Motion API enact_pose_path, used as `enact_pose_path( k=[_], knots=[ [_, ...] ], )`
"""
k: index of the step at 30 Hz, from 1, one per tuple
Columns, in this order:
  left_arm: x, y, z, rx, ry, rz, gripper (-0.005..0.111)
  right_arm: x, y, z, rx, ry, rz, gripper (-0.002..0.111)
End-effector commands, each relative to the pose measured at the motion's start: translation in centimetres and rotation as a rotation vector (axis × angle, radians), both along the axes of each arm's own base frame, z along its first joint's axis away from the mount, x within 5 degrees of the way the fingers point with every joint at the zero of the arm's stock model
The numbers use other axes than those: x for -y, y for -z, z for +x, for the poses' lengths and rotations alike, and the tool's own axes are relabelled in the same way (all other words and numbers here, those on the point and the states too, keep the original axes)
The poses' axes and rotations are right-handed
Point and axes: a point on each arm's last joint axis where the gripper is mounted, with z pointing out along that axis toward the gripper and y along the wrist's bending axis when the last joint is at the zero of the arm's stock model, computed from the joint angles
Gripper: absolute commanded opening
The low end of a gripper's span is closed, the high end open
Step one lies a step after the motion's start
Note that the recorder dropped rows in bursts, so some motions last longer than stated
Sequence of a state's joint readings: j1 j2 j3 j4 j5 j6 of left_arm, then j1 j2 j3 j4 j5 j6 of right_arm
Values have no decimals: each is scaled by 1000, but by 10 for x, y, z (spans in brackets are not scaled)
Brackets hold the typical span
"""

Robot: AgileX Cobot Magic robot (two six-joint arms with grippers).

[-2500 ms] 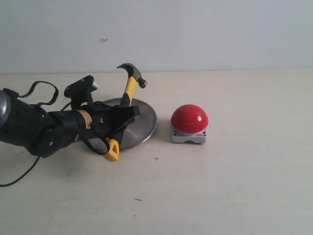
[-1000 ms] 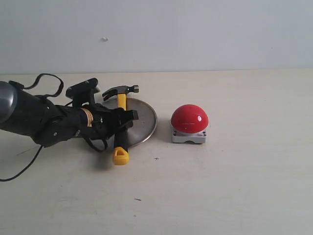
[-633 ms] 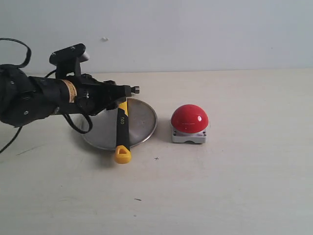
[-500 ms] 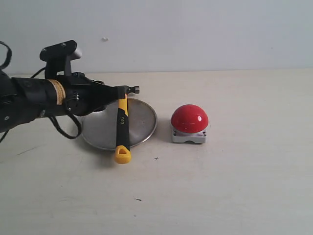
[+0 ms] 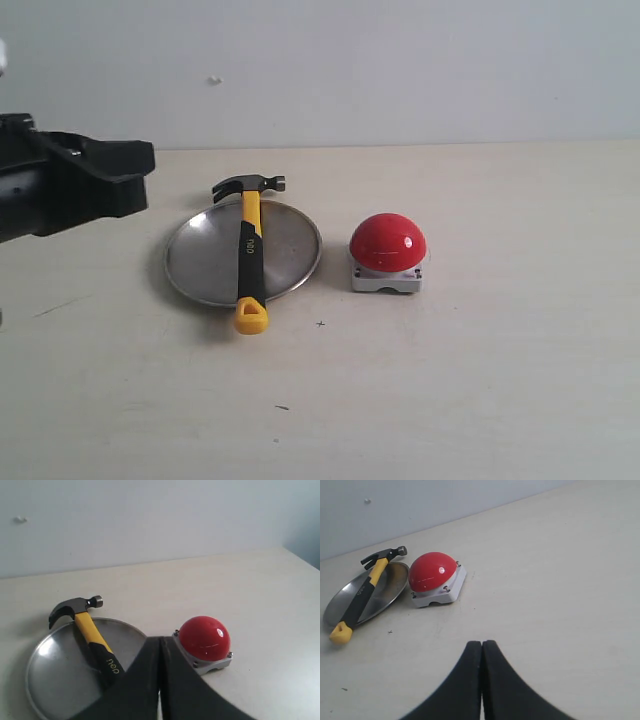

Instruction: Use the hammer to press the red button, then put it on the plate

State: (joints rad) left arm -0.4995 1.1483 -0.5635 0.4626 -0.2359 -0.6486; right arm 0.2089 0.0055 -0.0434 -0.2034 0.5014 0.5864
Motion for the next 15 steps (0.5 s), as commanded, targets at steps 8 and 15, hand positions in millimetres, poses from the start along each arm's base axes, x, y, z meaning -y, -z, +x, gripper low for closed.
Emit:
enact_pose_path(
  k=[8,15],
  knots=[
    [-41,-11,-64,114,-49,8,0,0,1,0,9,-3,6,0],
    [-71,-7,-90,136,-173,19,0,0,1,0,9,-3,6,0]
  ],
)
